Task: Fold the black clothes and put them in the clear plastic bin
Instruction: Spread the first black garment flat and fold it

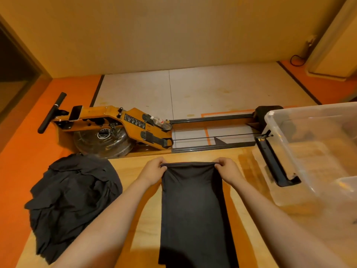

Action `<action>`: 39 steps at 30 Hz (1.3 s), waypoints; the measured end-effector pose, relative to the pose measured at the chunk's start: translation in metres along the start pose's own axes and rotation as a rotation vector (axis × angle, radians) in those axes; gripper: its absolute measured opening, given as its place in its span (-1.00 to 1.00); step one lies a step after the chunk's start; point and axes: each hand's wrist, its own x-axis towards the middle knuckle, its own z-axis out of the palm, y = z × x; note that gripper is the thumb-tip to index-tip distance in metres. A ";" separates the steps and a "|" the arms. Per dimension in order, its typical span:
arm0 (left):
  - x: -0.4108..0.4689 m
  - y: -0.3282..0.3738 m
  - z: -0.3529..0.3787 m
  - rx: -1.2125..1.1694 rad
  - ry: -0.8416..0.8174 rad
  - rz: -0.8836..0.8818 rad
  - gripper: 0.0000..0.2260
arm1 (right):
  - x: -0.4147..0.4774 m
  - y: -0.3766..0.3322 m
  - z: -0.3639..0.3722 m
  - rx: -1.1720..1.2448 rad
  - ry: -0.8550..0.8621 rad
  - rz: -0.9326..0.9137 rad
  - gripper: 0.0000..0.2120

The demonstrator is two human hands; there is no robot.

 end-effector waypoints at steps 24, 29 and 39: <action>-0.032 -0.030 0.011 -0.007 0.236 0.237 -0.85 | -0.033 0.016 -0.002 -0.146 0.114 -0.297 -0.81; -0.088 -0.051 0.030 0.063 0.266 0.296 -0.86 | -0.086 0.047 0.009 -0.231 0.223 -0.434 -0.76; -0.147 -0.087 0.082 0.239 0.229 0.269 -0.85 | -0.135 0.098 0.040 -0.329 0.169 -0.370 -0.72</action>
